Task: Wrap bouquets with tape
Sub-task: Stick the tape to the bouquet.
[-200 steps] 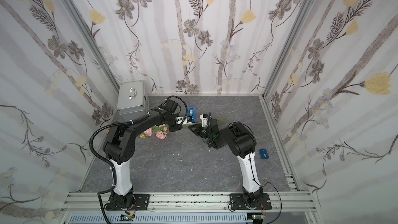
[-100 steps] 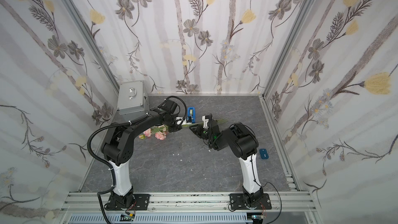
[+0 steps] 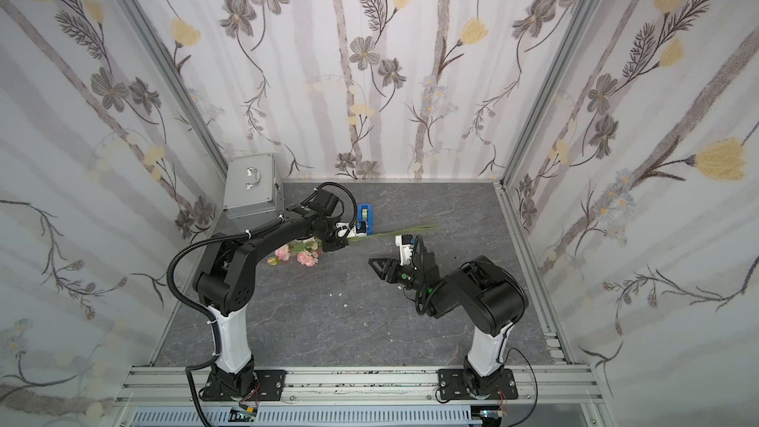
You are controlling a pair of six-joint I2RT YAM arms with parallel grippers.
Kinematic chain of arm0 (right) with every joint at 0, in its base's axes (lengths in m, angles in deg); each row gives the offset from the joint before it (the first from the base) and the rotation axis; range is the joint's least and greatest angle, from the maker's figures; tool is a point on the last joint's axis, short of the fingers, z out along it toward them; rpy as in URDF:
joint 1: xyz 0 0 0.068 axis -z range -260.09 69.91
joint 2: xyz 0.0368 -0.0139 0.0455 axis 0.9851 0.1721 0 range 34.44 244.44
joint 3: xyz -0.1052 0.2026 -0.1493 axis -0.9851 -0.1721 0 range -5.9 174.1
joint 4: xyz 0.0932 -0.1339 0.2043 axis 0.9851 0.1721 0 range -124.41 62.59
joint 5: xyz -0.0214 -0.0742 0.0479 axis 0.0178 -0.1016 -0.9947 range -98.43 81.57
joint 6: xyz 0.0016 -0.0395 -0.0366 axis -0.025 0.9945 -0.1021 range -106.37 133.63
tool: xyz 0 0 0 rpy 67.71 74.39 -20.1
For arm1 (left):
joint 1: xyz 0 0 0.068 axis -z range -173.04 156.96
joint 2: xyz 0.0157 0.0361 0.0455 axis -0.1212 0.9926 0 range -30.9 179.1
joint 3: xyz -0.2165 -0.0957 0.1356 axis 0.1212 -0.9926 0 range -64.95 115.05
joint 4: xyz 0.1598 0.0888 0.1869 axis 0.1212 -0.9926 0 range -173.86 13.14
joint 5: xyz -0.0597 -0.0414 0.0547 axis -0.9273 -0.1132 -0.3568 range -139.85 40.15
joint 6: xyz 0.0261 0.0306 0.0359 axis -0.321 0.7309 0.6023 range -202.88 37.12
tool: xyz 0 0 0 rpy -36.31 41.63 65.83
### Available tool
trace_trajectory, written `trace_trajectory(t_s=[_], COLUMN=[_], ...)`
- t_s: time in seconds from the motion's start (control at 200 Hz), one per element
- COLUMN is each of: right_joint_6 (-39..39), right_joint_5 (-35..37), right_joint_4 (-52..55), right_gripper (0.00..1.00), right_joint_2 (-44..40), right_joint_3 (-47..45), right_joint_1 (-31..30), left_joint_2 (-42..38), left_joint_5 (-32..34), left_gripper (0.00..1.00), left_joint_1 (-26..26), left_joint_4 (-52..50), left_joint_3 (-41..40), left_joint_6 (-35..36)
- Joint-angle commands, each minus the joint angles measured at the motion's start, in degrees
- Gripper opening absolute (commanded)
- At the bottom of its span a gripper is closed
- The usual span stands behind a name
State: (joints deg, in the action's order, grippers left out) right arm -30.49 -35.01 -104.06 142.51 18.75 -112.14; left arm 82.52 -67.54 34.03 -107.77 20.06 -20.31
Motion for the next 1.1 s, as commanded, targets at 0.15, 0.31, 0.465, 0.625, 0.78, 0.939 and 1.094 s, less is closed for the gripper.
trace_trajectory(t_s=[0.15, 0.31, 0.465, 0.625, 0.78, 0.939, 1.094], right_joint_6=[35.6, 52.0, 72.7, 84.8, 100.0, 108.7, 109.5], right_joint_5=[1.3, -1.0, 2.3, 4.2, 4.6, 9.1, 10.6], right_joint_4=[19.7, 28.6, 41.9, 38.2, 47.3, 46.9, 39.9], right_gripper=[0.56, 0.58, 0.55, 0.51, 0.49, 0.44, 0.44], right_joint_2=[-14.0, -21.3, -21.1, -19.4, -16.0, -9.4, -6.2], right_joint_3=[3.6, 7.1, 11.5, 10.3, 16.0, 17.6, 19.5], right_joint_1=[-1.0, -0.9, -0.8, 0.2, 0.5, -0.4, -0.6], left_joint_2=[1.5, 2.3, 2.3, 2.3, 2.6, 2.6, 3.0], left_joint_5=[-2.6, -2.3, -2.1, -2.5, -4.0, -3.8, -4.1], left_gripper=[0.0, 0.0, 0.0, 0.0, 0.0, 0.0, 0.0], left_joint_1=[-0.1, -0.1, -0.1, -0.2, -0.3, -0.4, -0.5], left_joint_4=[-1.4, -2.7, -2.6, -2.7, -3.7, -4.6, -5.3], left_joint_3=[1.8, 2.0, 1.9, 1.8, 3.0, 3.5, 3.7], left_joint_6=[0.8, 1.7, 1.7, 1.6, 0.5, 0.2, 0.2])
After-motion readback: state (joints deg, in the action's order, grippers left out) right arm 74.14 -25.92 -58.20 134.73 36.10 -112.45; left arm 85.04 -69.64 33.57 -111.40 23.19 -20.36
